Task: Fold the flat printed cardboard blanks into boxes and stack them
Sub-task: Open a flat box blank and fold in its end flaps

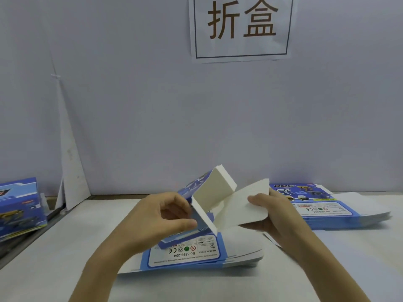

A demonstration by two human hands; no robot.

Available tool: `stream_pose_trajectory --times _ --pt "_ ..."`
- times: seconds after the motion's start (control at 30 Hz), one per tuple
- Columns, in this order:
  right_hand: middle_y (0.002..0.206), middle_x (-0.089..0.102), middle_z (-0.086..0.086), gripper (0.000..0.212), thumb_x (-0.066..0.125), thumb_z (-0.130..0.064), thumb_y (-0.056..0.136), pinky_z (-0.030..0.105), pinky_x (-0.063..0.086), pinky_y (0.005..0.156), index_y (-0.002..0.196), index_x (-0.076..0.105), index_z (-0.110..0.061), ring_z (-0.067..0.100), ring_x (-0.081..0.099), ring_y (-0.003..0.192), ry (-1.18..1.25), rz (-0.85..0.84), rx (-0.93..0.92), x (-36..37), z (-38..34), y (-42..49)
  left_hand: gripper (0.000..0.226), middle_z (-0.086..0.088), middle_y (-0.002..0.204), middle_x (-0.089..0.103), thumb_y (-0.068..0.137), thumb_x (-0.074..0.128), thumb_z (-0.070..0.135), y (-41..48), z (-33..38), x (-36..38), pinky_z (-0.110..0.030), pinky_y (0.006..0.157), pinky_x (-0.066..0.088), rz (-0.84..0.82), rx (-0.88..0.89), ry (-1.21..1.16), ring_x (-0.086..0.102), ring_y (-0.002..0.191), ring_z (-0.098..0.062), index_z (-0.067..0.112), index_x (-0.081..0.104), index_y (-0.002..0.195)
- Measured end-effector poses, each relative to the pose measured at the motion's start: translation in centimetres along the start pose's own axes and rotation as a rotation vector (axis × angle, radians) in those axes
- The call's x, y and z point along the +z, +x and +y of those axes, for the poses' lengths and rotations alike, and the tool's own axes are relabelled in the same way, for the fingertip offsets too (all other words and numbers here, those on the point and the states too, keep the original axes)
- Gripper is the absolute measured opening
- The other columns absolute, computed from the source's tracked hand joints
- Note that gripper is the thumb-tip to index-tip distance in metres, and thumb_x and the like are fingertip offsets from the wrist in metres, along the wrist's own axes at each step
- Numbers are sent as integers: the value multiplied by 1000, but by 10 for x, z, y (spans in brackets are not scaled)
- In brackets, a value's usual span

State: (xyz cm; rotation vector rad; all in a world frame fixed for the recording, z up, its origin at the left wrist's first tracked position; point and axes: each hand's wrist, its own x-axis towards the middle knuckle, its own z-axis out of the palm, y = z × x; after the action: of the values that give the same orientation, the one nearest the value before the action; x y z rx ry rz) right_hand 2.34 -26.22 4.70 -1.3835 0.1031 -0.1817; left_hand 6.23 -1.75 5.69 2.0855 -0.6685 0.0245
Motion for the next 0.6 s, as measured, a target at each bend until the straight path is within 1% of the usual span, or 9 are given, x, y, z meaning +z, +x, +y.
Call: stream_pose_trajectory --times 0.07,0.1,0.17,0.23,0.27,0.33,0.4,0.5,0.6 --pt "89 66 15 20 55 -1 91 28 52 45 110 60 -2 25 64 74 -3 40 15 -11 -5 1 53 28 106 59 65 84 42 1 -5 0 -13 73 53 90 113 171 56 102 6 47 52 106" --pt "83 68 13 17 57 -3 89 30 52 49 105 64 -4 24 65 69 -12 38 6 -17 -7 1 73 30 123 46 62 83 50 1 -9 1 -16 85 51 87 162 275 45 116 7 53 40 120" --pt "78 71 7 13 64 -11 83 41 49 66 92 73 -14 20 67 65 -83 -33 -28 -27 -10 2 115 26 151 8 57 79 64 5 -19 3 -30 113 31 42 186 471 13 141 0 50 3 143" --pt "82 71 7 19 73 -20 72 49 43 73 91 75 -19 20 65 70 -120 -115 -58 -33 -13 1 128 31 147 -25 57 75 67 8 -21 7 -40 121 12 0 163 531 -13 144 -4 49 -23 139" --pt "85 71 8 24 73 -22 70 49 42 74 93 74 -19 21 64 72 -113 -138 -71 -37 -14 0 130 34 143 -32 57 73 67 8 -21 9 -43 120 13 -3 181 525 -17 144 -4 52 -29 135" --pt "89 71 8 31 70 -31 70 43 44 72 97 74 -18 20 65 74 -79 -163 -98 -42 -14 1 132 33 145 -28 55 75 64 8 -21 11 -40 114 32 33 252 446 -7 146 -7 55 -30 134" --pt "88 71 6 32 71 -36 71 34 47 64 97 75 -18 17 64 73 -47 -160 -136 -45 -14 1 130 31 147 -10 55 78 60 5 -18 13 -24 97 50 86 325 360 19 141 -9 57 -22 138" --pt "88 72 5 28 78 -33 69 26 52 58 90 76 -14 16 65 71 166 -80 -154 -36 -11 4 123 32 143 3 53 71 65 4 -15 14 -14 88 50 161 411 367 32 133 -8 55 -15 141" --pt "83 75 11 21 72 -22 67 29 58 49 83 74 -8 18 72 66 545 54 79 -16 6 11 119 28 142 11 55 68 66 5 -10 14 -15 91 45 208 503 393 36 131 -10 48 -8 145"
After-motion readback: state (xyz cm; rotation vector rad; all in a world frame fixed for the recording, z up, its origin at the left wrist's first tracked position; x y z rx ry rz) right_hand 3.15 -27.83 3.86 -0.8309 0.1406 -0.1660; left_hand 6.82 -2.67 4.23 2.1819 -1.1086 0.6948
